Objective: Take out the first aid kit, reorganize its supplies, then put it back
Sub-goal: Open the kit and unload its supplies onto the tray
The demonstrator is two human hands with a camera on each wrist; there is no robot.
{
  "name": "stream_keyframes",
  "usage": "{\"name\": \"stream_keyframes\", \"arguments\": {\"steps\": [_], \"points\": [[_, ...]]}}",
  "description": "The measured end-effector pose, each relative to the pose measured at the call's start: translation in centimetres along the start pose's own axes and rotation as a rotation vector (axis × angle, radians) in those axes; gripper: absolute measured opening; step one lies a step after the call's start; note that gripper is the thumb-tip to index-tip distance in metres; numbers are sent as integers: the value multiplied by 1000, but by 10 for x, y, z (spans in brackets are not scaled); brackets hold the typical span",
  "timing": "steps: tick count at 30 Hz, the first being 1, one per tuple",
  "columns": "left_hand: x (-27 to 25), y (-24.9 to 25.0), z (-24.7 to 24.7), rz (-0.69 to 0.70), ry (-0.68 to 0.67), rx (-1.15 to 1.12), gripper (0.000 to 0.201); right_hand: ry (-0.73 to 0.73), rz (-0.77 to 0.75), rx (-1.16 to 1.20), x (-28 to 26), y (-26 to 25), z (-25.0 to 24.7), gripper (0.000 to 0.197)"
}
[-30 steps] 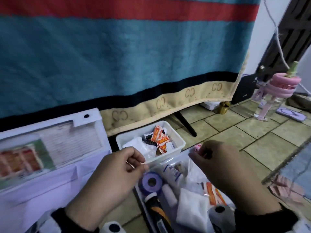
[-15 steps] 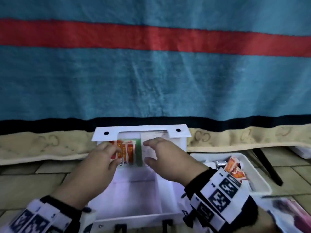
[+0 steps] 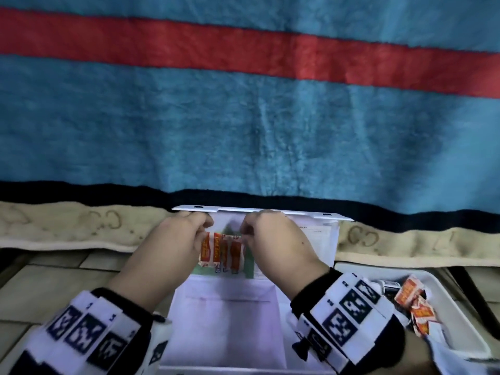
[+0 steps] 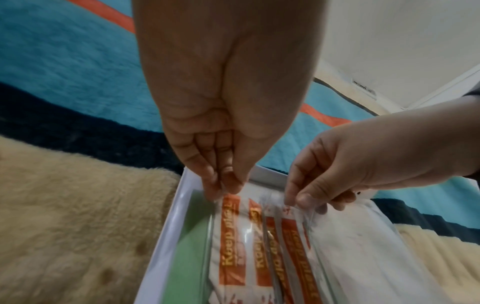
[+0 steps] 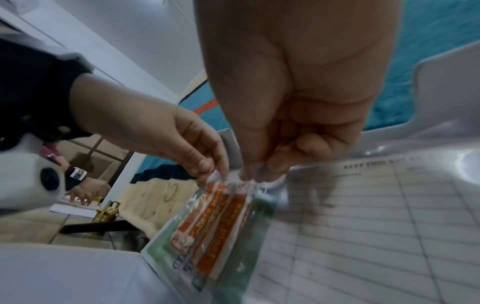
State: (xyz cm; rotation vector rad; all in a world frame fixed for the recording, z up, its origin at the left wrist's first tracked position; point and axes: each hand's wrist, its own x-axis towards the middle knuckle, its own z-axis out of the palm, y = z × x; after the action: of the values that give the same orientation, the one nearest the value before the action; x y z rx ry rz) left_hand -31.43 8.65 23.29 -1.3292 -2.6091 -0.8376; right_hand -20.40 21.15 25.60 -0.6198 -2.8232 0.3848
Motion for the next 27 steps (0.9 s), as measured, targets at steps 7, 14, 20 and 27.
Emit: {"name": "stream_keyframes", "arguments": {"steps": [7,14,20,27], "points": [[6,8,4,-1,-63,118,13,-39,-31,-141,-9,-13,-6,26],[8,16,5,11,-62,142,14,-59,-70,-241,-12,-15,-4,25],[6,21,2,10,-54,179,13,49,-4,-237,-14,-15,-6,26],[4,23,2,-48,68,136,29,77,20,-81,-22,-6,-18,20]]}}
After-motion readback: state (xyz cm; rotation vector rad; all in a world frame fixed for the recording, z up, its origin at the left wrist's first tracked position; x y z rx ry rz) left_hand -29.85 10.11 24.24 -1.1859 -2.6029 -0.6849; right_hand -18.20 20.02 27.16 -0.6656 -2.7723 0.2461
